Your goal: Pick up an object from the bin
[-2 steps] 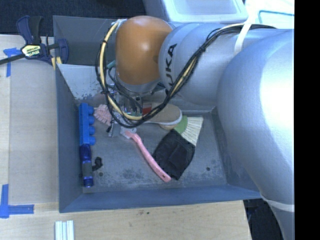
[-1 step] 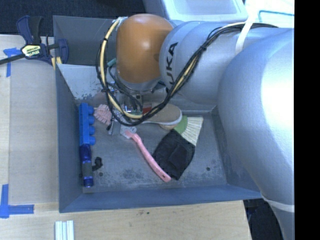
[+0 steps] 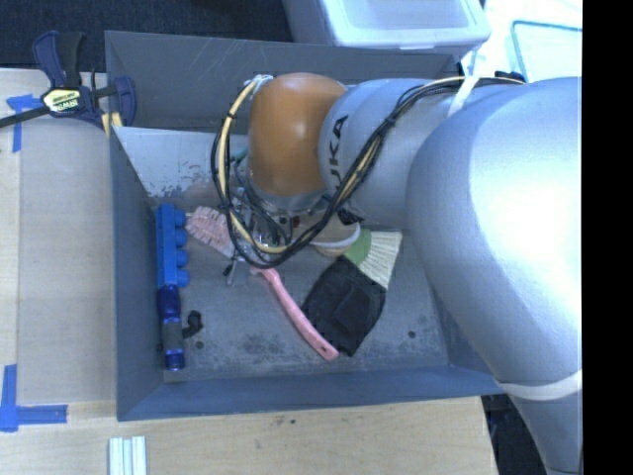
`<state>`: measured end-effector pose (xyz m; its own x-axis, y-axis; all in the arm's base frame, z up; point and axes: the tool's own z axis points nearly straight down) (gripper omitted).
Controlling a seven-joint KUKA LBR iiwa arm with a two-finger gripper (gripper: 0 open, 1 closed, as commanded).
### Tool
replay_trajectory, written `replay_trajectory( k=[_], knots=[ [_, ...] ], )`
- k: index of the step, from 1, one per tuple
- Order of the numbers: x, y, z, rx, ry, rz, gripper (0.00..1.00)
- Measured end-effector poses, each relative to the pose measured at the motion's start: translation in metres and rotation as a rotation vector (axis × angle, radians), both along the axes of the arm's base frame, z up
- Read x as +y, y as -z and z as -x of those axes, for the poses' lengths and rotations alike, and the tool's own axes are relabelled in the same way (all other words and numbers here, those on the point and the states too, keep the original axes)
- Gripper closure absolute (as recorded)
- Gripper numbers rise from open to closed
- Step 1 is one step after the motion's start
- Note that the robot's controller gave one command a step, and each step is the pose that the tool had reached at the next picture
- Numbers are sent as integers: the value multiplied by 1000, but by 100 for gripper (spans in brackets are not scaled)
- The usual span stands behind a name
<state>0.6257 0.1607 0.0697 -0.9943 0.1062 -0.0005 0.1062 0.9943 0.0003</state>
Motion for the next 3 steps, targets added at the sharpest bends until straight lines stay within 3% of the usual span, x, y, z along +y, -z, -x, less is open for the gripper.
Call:
replay_trajectory(
  k=[3],
  knots=[
    [1, -2, 1, -8, 21, -3, 0]
  ],
)
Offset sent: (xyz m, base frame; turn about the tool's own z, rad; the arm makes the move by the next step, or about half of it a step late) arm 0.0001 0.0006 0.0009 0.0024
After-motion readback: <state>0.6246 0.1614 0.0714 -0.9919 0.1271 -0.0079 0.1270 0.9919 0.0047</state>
